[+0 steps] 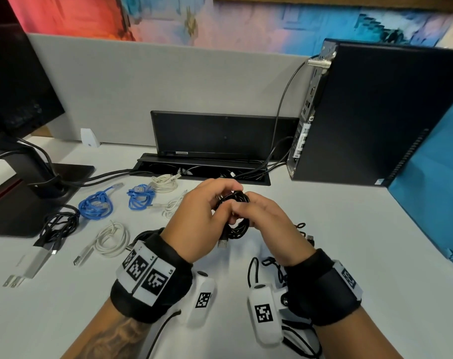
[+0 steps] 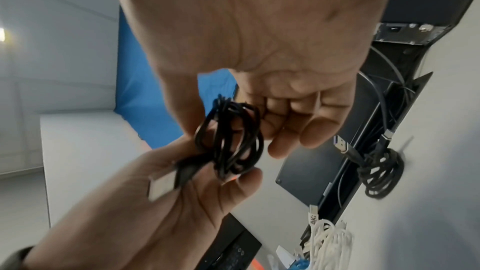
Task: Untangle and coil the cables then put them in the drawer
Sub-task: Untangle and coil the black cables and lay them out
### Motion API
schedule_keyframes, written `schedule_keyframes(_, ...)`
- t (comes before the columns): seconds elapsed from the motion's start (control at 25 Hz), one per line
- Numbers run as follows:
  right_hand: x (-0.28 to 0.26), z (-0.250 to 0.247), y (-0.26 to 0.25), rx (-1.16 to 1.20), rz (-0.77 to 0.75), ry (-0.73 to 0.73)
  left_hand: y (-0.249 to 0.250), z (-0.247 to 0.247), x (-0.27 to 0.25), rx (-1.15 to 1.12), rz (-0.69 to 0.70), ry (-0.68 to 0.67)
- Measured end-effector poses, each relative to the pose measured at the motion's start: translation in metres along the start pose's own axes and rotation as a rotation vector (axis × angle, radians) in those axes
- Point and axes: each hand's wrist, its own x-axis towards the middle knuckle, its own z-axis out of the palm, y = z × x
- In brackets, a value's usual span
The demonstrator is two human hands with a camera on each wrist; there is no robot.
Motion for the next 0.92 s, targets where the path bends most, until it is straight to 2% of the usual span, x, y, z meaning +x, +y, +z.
schedule_keyframes(0.28, 0.004, -0.015, 0.003, 0.003, 0.007, 0.002, -0.005, 0.003, 0.005, -0.088, -0.073, 0.014)
schedule_keyframes(0.4, 0.006, -0.016, 0.008, 0.017, 0.020, 0.024, -0.007, 0.000, 0.006, -0.010, -0.078, -0.025)
schedule_keyframes(0.56, 0.006, -0.014, 0.010, -0.011, 0.004, 0.012, -0.009, -0.005, 0.008, -0.048, -0.125, -0.078)
schedule_keyframes(0.76, 0.000, -0.010, 0.000, -0.194, -0.080, 0.024, -0.011, 0.002, 0.003, 0.032, -0.071, 0.022)
schedule_keyframes(0.92, -0.001, -0.008, -0.003, -0.153, -0.134, 0.191, -0.012, 0.001, 0.002, -0.046, -0.139, 0.038)
